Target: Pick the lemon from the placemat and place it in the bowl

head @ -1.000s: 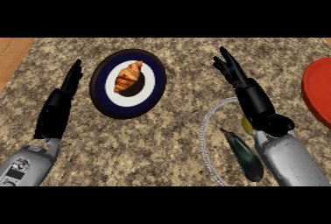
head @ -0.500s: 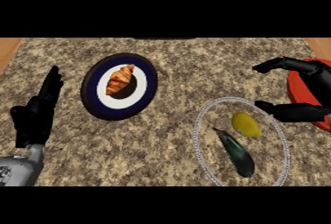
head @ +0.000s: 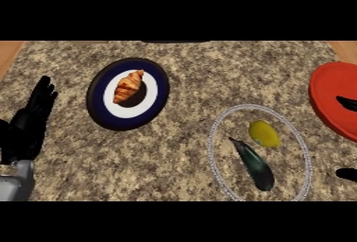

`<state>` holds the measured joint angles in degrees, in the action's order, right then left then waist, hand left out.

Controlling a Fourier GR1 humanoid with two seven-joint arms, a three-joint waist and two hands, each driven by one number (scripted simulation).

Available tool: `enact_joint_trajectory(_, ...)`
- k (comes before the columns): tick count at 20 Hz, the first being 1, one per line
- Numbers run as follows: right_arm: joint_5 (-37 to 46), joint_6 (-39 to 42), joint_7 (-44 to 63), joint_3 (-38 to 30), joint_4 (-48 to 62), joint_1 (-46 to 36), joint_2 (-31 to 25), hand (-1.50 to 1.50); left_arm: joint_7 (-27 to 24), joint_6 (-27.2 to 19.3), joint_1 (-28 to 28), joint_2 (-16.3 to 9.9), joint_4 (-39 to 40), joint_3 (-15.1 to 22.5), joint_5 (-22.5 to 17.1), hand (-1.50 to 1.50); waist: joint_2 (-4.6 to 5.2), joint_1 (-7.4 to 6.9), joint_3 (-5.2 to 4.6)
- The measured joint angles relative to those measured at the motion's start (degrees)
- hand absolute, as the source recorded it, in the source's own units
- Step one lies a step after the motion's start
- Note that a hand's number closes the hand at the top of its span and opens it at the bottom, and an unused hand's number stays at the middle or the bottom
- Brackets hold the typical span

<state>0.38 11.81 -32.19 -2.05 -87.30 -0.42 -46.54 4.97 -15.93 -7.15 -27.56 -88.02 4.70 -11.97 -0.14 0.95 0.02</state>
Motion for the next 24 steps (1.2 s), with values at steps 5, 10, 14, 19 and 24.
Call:
enact_joint_trajectory(5, -0.9, 5.2, 3.6, -4.6, -0.3, -2.0, -1.7, -1.50, 0.0, 2.2, -1.5, 1.8, 2.0, -0.9, 1.3, 0.00, 0.08, -0.61, -0.02)
enact_joint_trajectory(10, -2.3, 9.8, 12.7, -5.8, -2.7, -8.9, -4.1, -1.50, -0.1, 2.6, -0.7, 2.8, 0.9, -1.5, 2.3, 0.00, 0.10, -1.13, -0.05)
enact_joint_trajectory(14, -0.5, 13.6, 19.8, -2.5, -4.5, -14.7, -6.7, -1.50, -0.3, 3.7, -0.6, 2.8, 0.8, -1.9, 2.3, 0.00, 0.17, -1.68, -0.11)
enact_joint_trajectory(19, 4.6, 18.6, 25.8, 4.3, -4.8, -20.6, -8.2, -1.50, 0.7, 3.6, -1.4, 3.4, 0.4, -1.7, 3.2, 0.00, 0.28, -2.17, -0.10)
enact_joint_trajectory(24, 8.6, 24.3, 31.5, 11.3, -2.6, -27.4, -5.6, -1.50, 1.0, 3.7, -2.8, 4.1, 1.5, -2.1, 3.9, 0.00, 0.36, -2.28, -0.09)
